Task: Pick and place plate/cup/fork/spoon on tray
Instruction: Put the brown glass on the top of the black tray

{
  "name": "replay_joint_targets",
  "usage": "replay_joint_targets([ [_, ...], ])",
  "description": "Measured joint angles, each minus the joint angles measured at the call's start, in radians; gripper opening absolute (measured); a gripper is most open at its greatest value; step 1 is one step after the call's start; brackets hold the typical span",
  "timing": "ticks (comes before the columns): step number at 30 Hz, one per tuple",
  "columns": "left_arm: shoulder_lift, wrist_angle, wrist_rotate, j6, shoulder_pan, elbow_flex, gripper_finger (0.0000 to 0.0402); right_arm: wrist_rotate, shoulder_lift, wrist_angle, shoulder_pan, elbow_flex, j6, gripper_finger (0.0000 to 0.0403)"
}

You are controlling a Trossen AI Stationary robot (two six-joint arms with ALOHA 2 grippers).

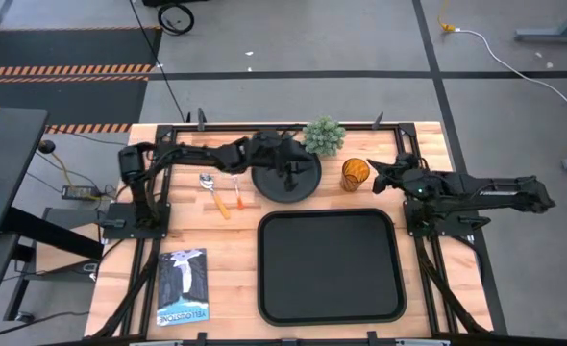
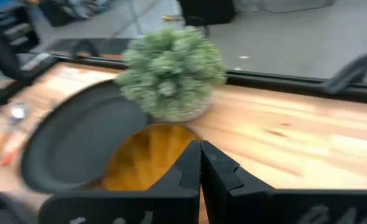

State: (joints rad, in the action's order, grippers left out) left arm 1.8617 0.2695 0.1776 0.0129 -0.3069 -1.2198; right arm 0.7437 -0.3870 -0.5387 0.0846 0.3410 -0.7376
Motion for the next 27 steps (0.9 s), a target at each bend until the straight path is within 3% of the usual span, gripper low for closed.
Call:
replay_joint_targets([
  [7, 0.124, -0.177, 0.065, -0.007, 0.000, -0.185, 0.0135, -0.089, -0.102, -0.107, 0.140, 0.064, 0.027, 0.0009],
  [13, 0.211, -0.308, 0.135, -0.045, 0.003, -0.332, 0.0135, -0.182, -0.194, -0.064, 0.244, 0.063, 0.033, 0.0009],
  [20, 0.313, -0.499, 0.137, 0.043, 0.014, -0.537, 0.0135, -0.266, -0.324, 0.006, 0.352, 0.063, 0.116, 0.0009],
  [27, 0.336, -0.788, 0.142, 0.237, 0.011, -0.671, 0.0135, -0.486, -0.377, 0.088, 0.448, 0.063, 0.211, 0.0009],
])
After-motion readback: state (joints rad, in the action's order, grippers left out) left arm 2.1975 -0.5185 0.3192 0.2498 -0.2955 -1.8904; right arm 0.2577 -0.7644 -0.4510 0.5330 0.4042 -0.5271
